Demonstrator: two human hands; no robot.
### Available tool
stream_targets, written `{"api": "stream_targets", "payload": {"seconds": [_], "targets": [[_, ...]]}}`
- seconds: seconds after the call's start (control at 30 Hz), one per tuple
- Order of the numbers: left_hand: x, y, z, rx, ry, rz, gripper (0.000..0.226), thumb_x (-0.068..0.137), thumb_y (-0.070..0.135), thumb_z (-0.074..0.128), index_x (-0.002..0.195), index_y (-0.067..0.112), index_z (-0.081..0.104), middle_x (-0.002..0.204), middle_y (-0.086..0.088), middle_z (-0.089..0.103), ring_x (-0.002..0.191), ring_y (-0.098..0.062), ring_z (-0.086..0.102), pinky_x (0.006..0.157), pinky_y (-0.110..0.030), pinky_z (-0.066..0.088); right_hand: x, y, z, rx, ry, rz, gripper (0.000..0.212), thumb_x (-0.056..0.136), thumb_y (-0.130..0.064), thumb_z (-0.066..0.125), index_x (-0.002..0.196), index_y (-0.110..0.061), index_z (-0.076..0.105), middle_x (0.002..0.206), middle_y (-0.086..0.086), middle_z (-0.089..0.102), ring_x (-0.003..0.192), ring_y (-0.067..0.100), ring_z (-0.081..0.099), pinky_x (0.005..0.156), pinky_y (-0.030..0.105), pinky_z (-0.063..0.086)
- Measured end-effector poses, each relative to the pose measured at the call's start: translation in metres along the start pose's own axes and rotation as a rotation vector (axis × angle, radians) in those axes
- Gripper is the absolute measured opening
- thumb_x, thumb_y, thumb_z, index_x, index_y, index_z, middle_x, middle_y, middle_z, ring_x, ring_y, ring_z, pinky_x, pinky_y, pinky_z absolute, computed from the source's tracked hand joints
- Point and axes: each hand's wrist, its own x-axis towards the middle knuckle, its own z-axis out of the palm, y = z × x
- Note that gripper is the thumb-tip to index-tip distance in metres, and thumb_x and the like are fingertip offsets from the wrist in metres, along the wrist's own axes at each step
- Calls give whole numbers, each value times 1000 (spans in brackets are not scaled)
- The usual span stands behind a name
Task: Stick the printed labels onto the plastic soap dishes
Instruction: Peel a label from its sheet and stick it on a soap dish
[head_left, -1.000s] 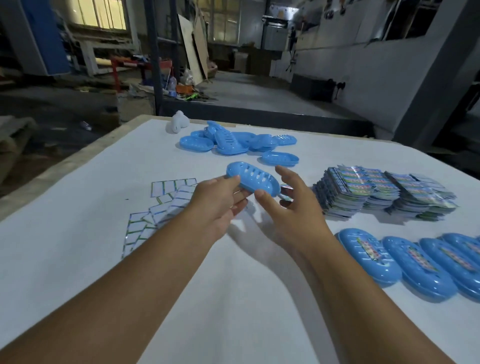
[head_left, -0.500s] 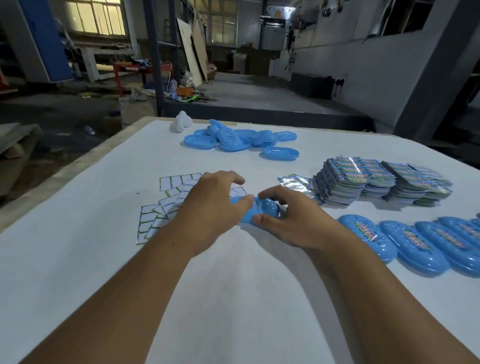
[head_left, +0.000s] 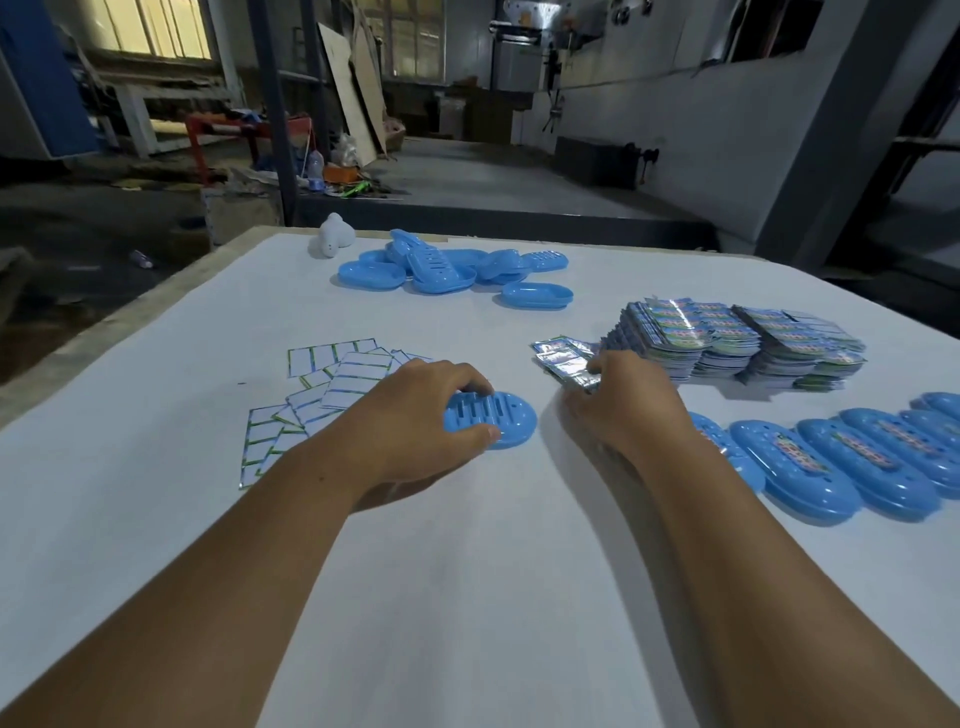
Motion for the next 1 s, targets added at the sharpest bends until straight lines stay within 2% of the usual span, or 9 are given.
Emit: {"api": "stream_targets", "payload": {"seconds": [0.07, 0.2, 0.43, 0.53, 0.6, 0.67, 0.77, 0.87, 1.0], "targets": [[2, -1, 3, -26, 38, 12, 33, 85, 57, 66, 114, 42, 60, 108, 14, 59, 102, -7, 55, 85, -31, 49, 0, 1, 3, -2, 1, 25, 18, 88, -27, 61, 79, -12, 60, 80, 7, 67, 85, 32, 62, 61, 31, 42], [6, -2, 10, -71, 122, 31, 24, 90, 54, 62, 106, 37, 65, 104, 16, 64, 102, -7, 53, 85, -29, 45, 1, 1, 3, -39, 14, 62, 28, 87, -27, 59, 66, -11, 51, 66, 4, 59, 73, 31, 56, 54, 28, 32], [13, -2, 15, -181, 318, -14, 27, 96, 45, 57, 91, 23, 72, 90, 11, 70, 91, -8, 60, 77, -25, 45, 1, -9, -5, -63, 197, 94, 24, 91, -24, 50, 73, -11, 60, 67, 6, 56, 66, 33, 52, 52, 28, 28], [15, 3, 17, -285, 387, -73, 32, 96, 45, 56, 84, 21, 72, 77, 12, 69, 80, -1, 61, 66, -17, 42, -8, -22, -9, -29, 361, -55, 23, 91, -27, 56, 76, -18, 70, 66, 1, 62, 66, 30, 54, 52, 27, 31], [18, 6, 16, -415, 387, -124, 36, 97, 46, 56, 83, 18, 74, 76, 5, 72, 78, -6, 65, 70, -29, 51, -15, -31, -8, 53, 412, -166, 16, 89, -29, 63, 82, -24, 76, 76, 0, 71, 72, 27, 58, 58, 29, 37], [19, 8, 15, -480, 391, -165, 38, 97, 46, 56, 83, 16, 74, 78, 1, 74, 79, -16, 68, 76, -35, 55, -21, -39, -5, 58, 351, -210, 12, 87, -30, 65, 85, -27, 76, 83, -3, 73, 75, 23, 56, 61, 30, 38], [19, 4, 16, -416, 412, -193, 33, 95, 45, 60, 80, 19, 73, 71, 7, 71, 70, -10, 65, 65, -27, 49, -23, -42, 5, -31, 191, -216, 11, 86, -34, 64, 85, -30, 74, 85, -7, 71, 75, 18, 54, 62, 30, 38], [19, 2, 19, -377, 395, -216, 30, 92, 45, 64, 78, 21, 74, 64, 11, 66, 65, -7, 60, 60, -23, 40, -24, -39, 9, 120, 76, -194, 18, 87, -46, 66, 80, -33, 74, 78, -14, 69, 74, 13, 62, 63, 30, 48], [21, 3, 16, -458, 399, -255, 33, 90, 46, 66, 72, 20, 74, 63, 9, 69, 64, -6, 63, 62, -25, 46, -27, -41, 11, 219, 149, -248, 17, 85, -50, 69, 76, -38, 75, 63, -19, 58, 64, 5, 55, 58, 28, 40]]}}
